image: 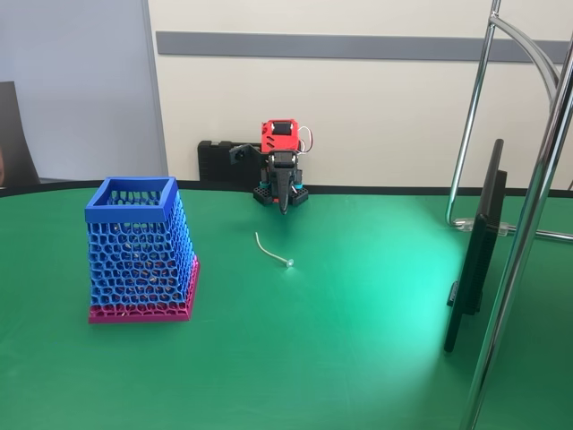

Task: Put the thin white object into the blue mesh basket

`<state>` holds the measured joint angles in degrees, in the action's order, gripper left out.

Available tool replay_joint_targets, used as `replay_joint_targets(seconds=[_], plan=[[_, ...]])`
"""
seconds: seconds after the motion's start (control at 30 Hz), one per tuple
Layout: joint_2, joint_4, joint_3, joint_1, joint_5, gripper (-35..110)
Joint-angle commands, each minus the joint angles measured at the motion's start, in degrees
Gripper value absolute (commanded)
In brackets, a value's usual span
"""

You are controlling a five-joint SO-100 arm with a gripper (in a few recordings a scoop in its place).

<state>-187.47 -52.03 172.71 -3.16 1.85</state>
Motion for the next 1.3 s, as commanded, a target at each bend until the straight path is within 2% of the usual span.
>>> replay_joint_targets(seconds=[0.0,0.27,0.67,0.9,0.97,1.17,1.27], plan=[[3.5,-3.1,-6.9,-1.2,1.6,1],[18.2,0.8,-12.5,-1.1,4.0,1],[44.4,0.9,-28.9,0.1,12.2,1],[59.5,0.4,-38.9,1.0,20.7,2],[63.9,-0.6,-42.1,0.9,23.7,9],[73.2,-3.1,-50.0,-0.1,29.6,6],[77.3,-3.6,-53.1,-0.5,32.3,11]])
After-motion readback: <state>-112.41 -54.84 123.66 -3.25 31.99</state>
